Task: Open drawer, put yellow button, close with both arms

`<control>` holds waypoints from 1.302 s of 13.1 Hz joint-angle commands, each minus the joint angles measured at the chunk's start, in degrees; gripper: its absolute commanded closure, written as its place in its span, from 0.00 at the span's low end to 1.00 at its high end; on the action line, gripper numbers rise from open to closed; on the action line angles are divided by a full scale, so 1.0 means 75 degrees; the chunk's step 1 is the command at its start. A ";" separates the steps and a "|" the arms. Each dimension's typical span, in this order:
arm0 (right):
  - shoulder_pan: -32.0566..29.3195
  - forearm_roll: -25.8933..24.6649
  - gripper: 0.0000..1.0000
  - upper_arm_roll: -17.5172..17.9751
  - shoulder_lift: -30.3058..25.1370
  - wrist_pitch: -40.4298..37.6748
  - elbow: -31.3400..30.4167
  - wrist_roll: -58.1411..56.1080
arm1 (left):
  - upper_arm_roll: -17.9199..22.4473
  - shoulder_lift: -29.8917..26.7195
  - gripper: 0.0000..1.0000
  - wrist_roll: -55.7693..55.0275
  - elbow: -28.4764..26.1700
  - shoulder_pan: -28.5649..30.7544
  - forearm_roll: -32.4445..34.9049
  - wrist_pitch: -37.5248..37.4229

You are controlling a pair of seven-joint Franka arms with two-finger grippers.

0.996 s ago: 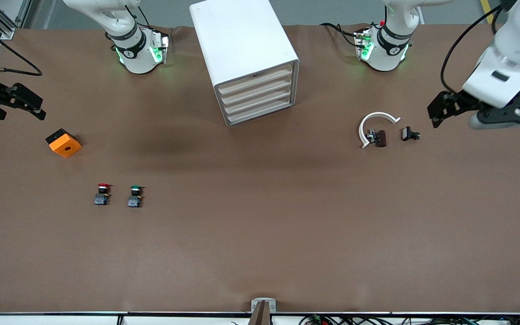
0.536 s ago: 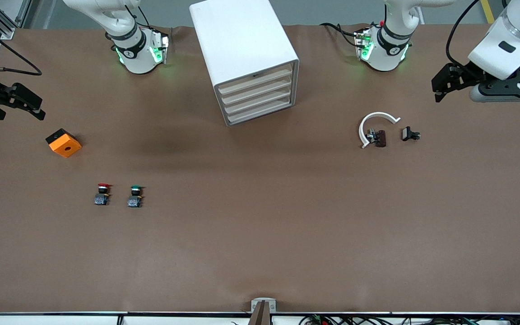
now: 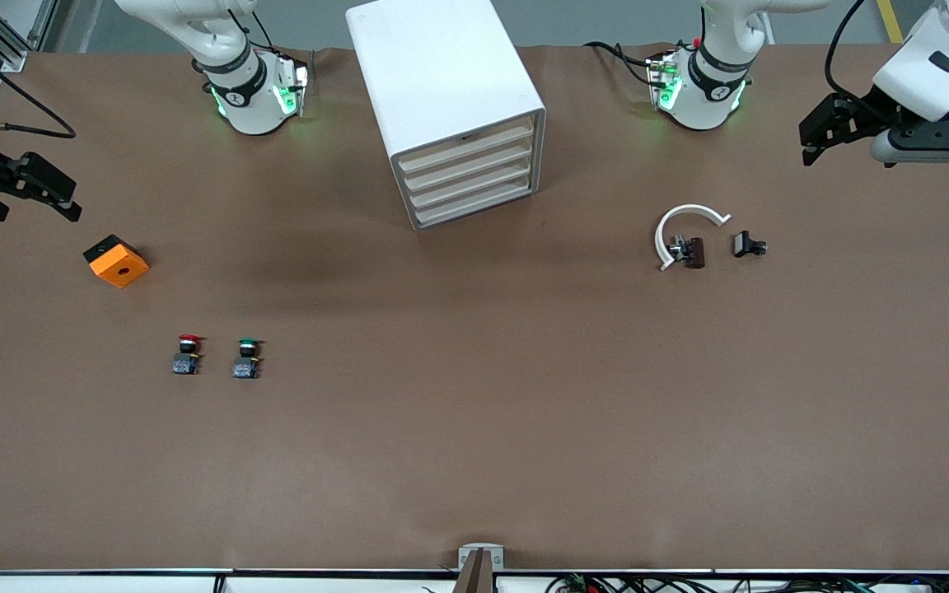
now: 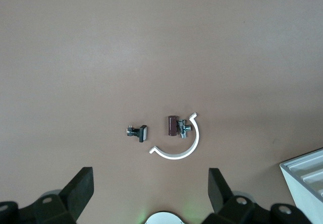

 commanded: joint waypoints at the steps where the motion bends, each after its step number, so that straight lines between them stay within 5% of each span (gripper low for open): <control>1: -0.0040 -0.0013 0.00 0.0082 -0.0210 0.0074 -0.0152 -0.0079 | 0.0052 -0.0177 0.00 0.0171 -0.0227 0.0122 -0.0139 0.0247; 8: -0.0040 -0.0001 0.00 0.0082 -0.0222 0.0074 -0.0141 -0.0079 | -0.0684 -0.0107 0.00 0.0183 -0.0238 0.1023 -0.0315 0.0634; 17: -0.0040 -0.0001 0.00 0.0082 -0.0280 0.0062 -0.0141 -0.0079 | -0.0592 0.0185 0.00 0.0078 0.0194 0.1083 -0.0327 0.0599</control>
